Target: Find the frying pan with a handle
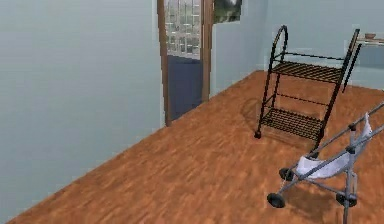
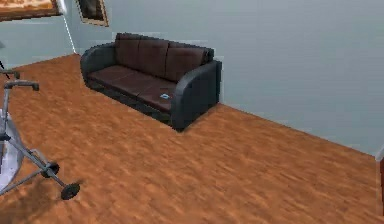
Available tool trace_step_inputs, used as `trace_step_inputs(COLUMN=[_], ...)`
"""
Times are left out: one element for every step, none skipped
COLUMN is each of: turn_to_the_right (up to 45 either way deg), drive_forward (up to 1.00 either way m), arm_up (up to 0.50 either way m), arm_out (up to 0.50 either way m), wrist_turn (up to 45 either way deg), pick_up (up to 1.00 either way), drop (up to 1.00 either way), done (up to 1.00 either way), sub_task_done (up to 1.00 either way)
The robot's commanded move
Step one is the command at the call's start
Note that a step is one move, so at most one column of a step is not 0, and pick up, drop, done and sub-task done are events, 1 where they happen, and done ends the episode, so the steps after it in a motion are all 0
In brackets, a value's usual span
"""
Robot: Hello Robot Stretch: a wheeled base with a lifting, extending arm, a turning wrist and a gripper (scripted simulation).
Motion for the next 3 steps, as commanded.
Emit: trace_step_inputs(turn_to_the_right=[0.0, 6.0, 0.0], drive_forward=[0.70, 0.00, 1.00], arm_up=[0.00, 0.00, 0.00], arm_out=[0.00, 0.00, 0.00], wrist_turn=[0.0, 0.0, 0.0], pick_up=[0.00, 0.00, 0.00], drop=[0.00, 0.00, 0.00], done=[0.00, 0.00, 0.00], sub_task_done=[0.00, 0.00, 0.00])
